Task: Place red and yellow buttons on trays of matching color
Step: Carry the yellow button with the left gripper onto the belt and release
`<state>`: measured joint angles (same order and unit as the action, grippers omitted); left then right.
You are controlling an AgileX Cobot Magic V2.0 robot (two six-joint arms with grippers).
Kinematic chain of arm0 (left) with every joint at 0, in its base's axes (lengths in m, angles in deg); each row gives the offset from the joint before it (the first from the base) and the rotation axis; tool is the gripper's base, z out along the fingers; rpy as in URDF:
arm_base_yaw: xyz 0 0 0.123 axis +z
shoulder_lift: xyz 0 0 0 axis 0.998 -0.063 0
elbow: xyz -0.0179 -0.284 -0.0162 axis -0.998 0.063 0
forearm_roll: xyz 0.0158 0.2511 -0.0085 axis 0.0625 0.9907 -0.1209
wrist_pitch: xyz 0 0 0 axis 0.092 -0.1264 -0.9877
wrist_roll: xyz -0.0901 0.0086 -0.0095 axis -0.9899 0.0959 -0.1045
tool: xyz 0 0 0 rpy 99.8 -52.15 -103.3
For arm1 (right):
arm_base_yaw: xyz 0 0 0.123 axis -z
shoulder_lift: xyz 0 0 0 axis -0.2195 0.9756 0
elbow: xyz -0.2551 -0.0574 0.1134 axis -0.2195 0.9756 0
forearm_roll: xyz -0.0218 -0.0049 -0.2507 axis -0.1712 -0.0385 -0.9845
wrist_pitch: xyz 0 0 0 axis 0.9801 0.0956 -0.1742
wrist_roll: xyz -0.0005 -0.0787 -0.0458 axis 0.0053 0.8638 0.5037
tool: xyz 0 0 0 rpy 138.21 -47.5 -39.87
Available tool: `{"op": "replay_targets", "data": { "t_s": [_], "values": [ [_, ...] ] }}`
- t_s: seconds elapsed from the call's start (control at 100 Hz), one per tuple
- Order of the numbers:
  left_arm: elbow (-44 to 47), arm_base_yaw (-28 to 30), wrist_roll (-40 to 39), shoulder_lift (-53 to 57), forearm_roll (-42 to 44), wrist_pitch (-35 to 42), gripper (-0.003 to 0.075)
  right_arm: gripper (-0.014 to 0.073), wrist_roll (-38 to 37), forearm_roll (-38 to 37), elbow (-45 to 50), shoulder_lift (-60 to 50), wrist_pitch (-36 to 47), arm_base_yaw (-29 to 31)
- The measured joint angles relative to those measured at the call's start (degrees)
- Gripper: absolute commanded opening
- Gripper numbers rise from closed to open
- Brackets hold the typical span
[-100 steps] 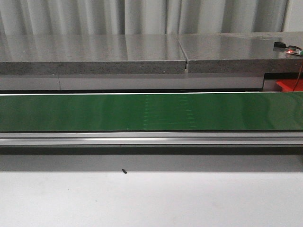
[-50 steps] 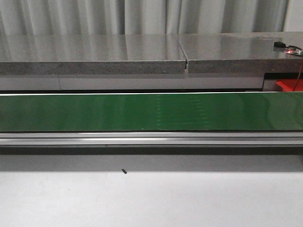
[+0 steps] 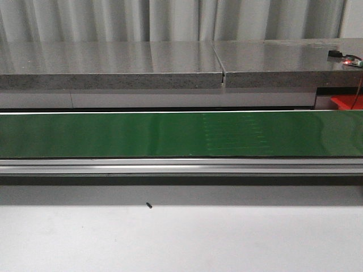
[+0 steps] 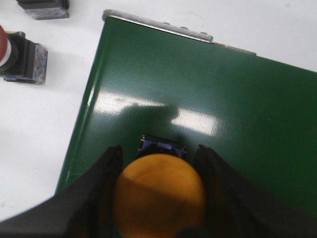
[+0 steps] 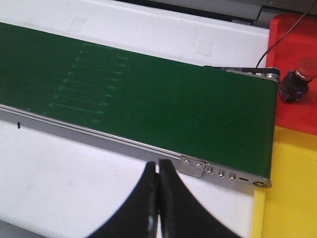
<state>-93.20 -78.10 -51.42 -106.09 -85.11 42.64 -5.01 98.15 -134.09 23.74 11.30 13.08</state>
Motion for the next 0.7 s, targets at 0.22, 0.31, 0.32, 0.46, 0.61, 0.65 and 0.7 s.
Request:
{"op": "replay_targets", "data": {
  "t_s": [0.22,0.31,0.32,0.46,0.61,0.65,0.7],
  "values": [
    [0.0,0.0,1.02,0.0,-1.46,0.0,0.0579,-0.0067,0.0,0.0,0.0,0.0,0.0,0.0],
    [0.0,0.0,1.07,0.0,-1.61,0.0,0.0606,-0.0067,0.0,0.0,0.0,0.0,0.0,0.0],
    [0.0,0.0,1.07,0.0,-1.61,0.0,0.0606,-0.0067,0.0,0.0,0.0,0.0,0.0,0.0],
    [0.0,0.0,1.15,1.5,-2.09,-0.1,0.0606,-0.0067,0.0,0.0,0.0,0.0,0.0,0.0],
    [-0.79,0.0,1.15,5.4,-3.22,-0.2,0.0606,-0.0067,0.0,0.0,0.0,0.0,0.0,0.0],
    [-1.47,0.0,1.15,6.51,-3.32,-0.2,0.0606,-0.0067,0.0,0.0,0.0,0.0,0.0,0.0],
    [-2.29,0.0,1.15,7.67,-3.42,-0.32,0.0606,-0.0067,0.0,0.0,0.0,0.0,0.0,0.0]
  ]
}}
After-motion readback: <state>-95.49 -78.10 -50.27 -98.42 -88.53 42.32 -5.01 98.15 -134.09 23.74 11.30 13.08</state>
